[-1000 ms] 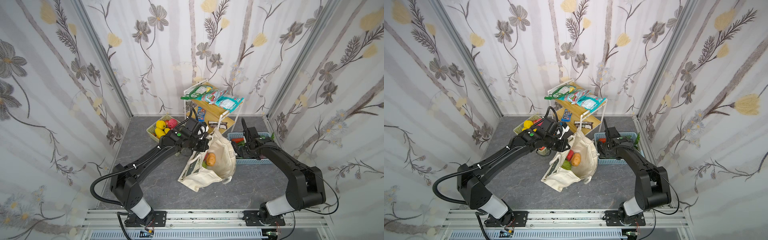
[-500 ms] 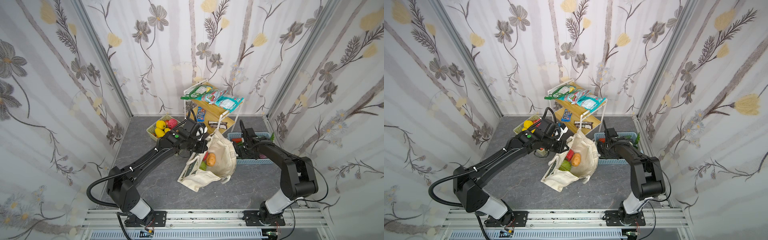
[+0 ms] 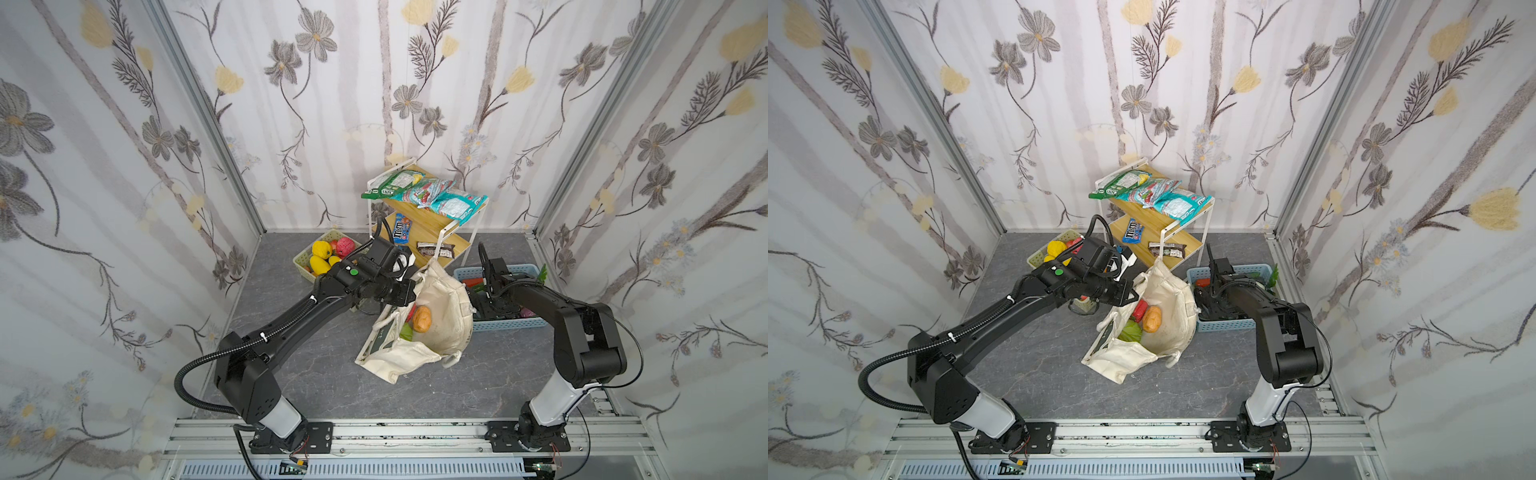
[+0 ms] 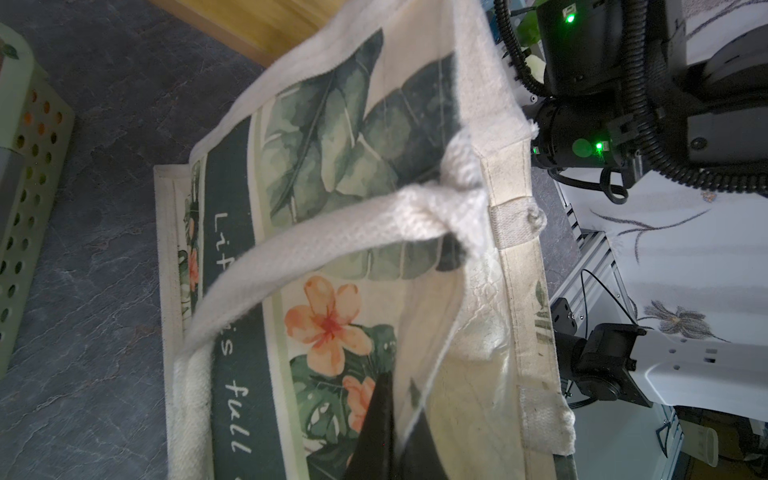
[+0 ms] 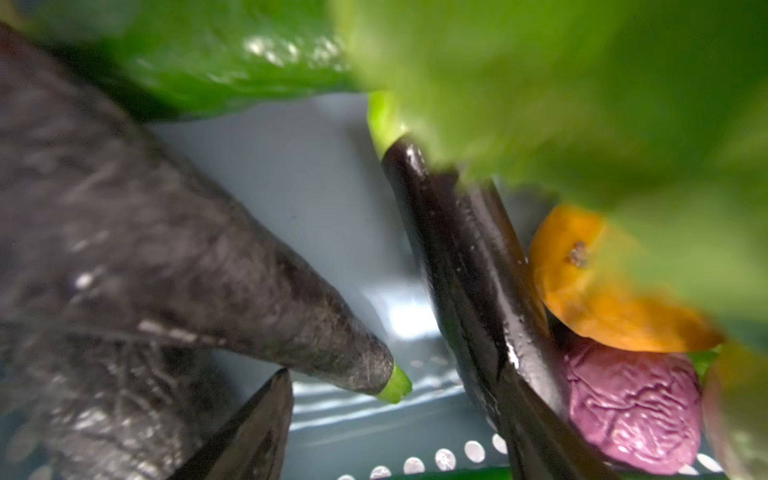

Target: Place the food into the grocery bag and tie it

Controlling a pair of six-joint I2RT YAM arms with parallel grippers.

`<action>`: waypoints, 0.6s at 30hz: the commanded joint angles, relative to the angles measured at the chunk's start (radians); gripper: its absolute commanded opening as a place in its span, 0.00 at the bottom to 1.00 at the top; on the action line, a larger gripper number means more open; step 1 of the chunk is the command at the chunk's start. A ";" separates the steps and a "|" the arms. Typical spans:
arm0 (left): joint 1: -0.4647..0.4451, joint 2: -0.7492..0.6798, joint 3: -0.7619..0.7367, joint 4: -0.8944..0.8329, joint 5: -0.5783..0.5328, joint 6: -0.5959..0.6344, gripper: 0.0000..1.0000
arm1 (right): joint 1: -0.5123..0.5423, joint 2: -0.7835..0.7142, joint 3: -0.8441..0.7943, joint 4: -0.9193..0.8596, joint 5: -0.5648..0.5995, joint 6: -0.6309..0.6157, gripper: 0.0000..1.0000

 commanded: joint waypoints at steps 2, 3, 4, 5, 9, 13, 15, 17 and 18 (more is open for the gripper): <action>0.000 0.003 0.006 0.011 0.007 -0.004 0.00 | -0.004 0.024 -0.006 0.042 0.060 -0.047 0.78; 0.001 0.002 0.006 0.011 0.007 -0.005 0.00 | -0.006 0.032 -0.009 0.053 0.059 -0.050 0.77; 0.001 0.000 0.005 0.012 0.005 -0.005 0.00 | -0.008 0.036 -0.012 0.065 0.059 -0.051 0.75; 0.001 -0.001 0.003 0.011 0.003 -0.005 0.00 | -0.010 0.043 -0.014 0.076 0.053 -0.052 0.71; 0.001 -0.006 0.000 0.005 -0.001 -0.006 0.00 | -0.010 0.066 -0.015 0.099 0.031 -0.060 0.62; 0.001 -0.009 -0.004 0.005 -0.005 -0.008 0.00 | -0.010 0.072 -0.010 0.106 -0.019 -0.052 0.55; 0.001 -0.009 -0.007 0.005 -0.006 -0.010 0.00 | -0.011 0.065 -0.011 0.114 -0.054 -0.045 0.50; 0.001 -0.010 -0.009 0.008 -0.006 -0.013 0.00 | -0.011 0.054 -0.013 0.121 -0.075 -0.039 0.46; 0.001 -0.010 -0.009 0.009 -0.006 -0.013 0.00 | -0.010 0.049 -0.012 0.122 -0.084 -0.035 0.43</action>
